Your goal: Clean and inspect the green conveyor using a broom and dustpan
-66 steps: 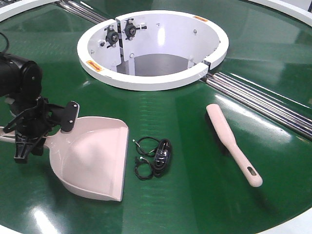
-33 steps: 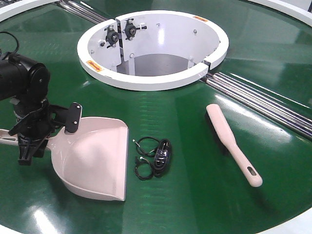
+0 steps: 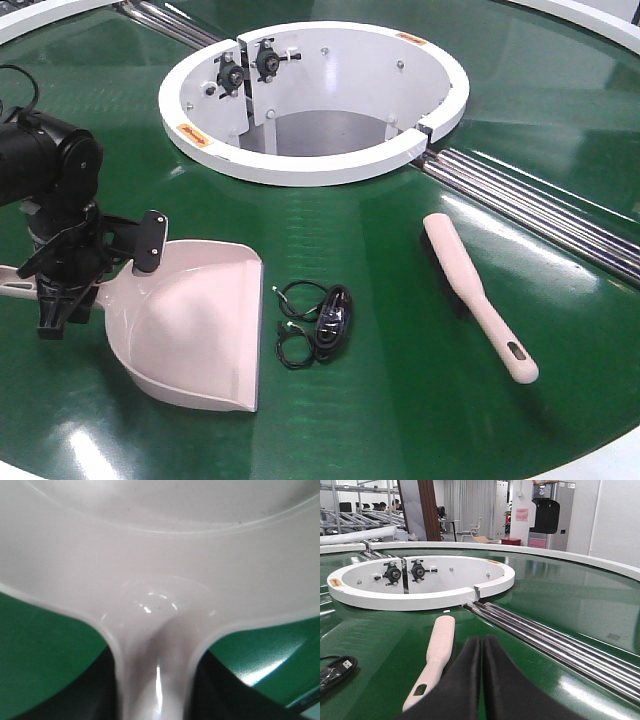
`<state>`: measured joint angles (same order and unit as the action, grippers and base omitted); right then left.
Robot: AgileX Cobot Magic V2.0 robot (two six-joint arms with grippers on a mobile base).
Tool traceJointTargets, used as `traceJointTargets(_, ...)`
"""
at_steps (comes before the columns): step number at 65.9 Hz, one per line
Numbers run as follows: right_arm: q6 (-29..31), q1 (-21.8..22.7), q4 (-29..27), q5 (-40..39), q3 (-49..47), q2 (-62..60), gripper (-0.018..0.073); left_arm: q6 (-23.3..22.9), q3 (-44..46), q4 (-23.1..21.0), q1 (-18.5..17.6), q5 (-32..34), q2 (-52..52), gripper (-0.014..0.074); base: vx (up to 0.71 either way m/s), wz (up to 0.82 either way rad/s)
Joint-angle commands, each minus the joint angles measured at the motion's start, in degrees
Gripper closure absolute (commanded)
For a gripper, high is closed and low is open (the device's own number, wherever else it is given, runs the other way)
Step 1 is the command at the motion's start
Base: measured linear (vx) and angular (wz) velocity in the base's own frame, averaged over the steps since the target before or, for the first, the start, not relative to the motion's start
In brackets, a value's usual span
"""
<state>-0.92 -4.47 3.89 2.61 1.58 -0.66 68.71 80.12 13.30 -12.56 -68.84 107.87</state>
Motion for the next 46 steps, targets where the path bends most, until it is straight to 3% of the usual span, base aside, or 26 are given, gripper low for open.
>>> traceJointTargets(1,0.3,0.34,0.24,-4.04,0.2,-0.62,0.0568,-1.15,1.68,0.8,-0.28,-0.84,-3.36,0.0604,0.0,0.0)
traceJointTargets(46,0.3,0.34,0.24,-4.04,0.2,-0.62,0.0568,-1.15,1.68,0.4,-0.23,-1.47,-3.36,0.0604,0.0,0.0)
